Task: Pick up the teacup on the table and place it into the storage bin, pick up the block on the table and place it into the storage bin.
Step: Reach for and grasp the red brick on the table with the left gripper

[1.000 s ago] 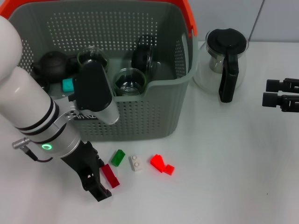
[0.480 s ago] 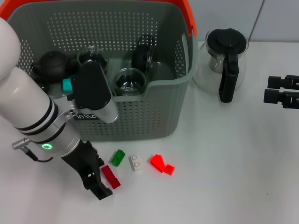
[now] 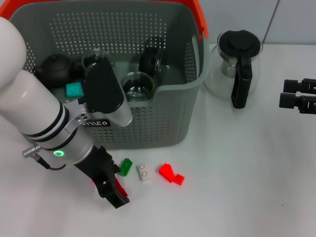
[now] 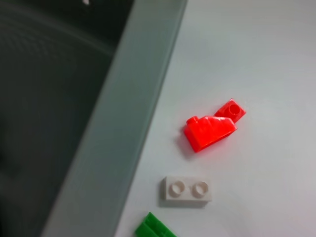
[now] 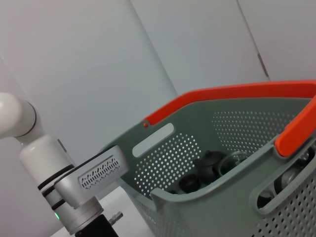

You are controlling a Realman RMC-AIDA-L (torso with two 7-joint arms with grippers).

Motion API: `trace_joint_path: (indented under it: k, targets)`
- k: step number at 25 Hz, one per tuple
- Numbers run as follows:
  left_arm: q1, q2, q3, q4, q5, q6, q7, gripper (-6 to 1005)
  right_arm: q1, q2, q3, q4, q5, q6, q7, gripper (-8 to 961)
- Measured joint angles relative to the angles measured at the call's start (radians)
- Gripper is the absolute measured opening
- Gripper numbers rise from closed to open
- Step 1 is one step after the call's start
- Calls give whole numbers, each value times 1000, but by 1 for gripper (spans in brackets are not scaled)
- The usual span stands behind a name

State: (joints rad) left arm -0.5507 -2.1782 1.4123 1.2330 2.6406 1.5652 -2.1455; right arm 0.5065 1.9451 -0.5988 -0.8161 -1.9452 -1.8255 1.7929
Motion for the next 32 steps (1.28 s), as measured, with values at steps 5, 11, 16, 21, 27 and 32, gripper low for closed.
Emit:
trace_joint_path:
  k: [5, 11, 16, 21, 27, 32]
  targets:
    - [-1, 0, 11, -15, -5, -20, -1, 854, 3, 0, 1, 0, 0, 0, -1, 821]
    - [-3, 0, 47, -29, -1, -43, -22, 855, 1, 0, 1, 0, 0, 0, 1, 821]
    - [-1, 0, 42, -20, 0, -45, -23, 854, -4, 0, 1, 0, 0, 0, 1, 822]
    - [2, 0, 43, -6, 18, -43, -16, 854, -4, 0, 2, 0, 0, 0, 0, 822]
    - [15, 0, 40, 35, 28, -6, 26, 855, -6, -1, 2, 0, 0, 0, -1, 822]
    - [15, 0, 39, 36, 24, 15, 29, 855, -6, -2, 2, 0, 0, 0, -2, 822]
